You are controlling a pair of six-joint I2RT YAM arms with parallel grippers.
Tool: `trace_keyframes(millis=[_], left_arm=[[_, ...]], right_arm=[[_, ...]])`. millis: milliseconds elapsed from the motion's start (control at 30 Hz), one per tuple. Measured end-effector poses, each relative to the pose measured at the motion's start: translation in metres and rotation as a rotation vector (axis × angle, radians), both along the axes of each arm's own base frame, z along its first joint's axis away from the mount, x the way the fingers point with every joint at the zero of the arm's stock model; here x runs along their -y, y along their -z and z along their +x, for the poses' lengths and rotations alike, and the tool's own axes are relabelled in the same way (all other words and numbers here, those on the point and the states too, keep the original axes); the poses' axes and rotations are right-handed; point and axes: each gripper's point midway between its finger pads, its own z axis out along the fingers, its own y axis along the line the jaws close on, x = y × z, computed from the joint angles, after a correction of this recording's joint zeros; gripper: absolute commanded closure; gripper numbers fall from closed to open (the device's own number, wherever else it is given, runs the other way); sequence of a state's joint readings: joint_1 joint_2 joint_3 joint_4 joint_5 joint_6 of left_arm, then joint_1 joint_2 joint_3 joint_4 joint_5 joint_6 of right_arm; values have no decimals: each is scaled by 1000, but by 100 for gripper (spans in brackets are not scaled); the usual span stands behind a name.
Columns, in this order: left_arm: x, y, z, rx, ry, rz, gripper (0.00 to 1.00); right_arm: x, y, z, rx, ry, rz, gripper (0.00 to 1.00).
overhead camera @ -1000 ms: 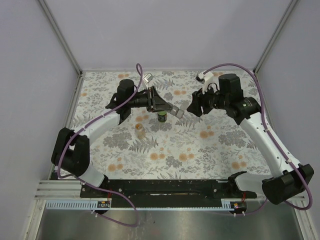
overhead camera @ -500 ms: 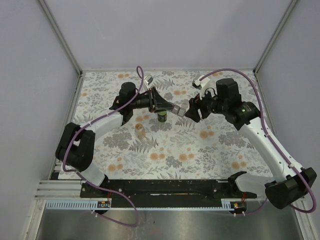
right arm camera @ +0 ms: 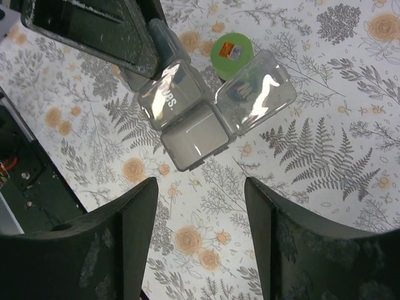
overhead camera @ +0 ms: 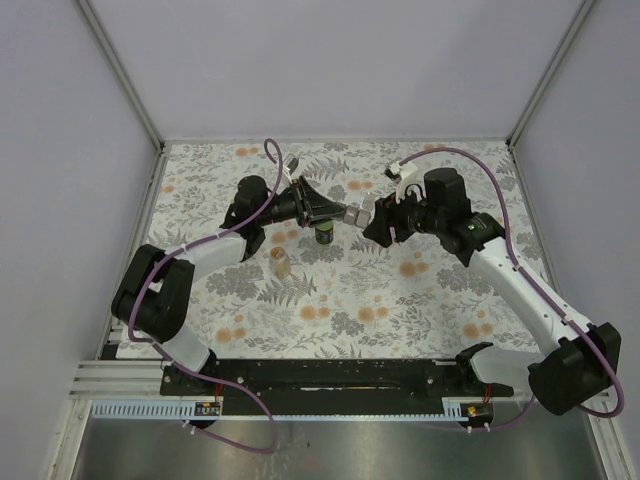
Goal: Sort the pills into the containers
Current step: Open the pill container.
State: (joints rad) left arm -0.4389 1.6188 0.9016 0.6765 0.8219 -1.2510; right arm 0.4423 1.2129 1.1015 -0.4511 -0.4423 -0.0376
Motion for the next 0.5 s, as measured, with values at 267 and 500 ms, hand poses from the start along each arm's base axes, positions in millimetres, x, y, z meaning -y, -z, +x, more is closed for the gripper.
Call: trace_keyframes(millis=[267, 500], left_arm=[[0, -3, 4, 11, -20, -10, 100], [-1, 6, 4, -14, -24, 18, 100]], right_arm=[[-1, -9, 10, 20, 18, 47, 33], [0, -25, 7, 99, -18, -37, 32]])
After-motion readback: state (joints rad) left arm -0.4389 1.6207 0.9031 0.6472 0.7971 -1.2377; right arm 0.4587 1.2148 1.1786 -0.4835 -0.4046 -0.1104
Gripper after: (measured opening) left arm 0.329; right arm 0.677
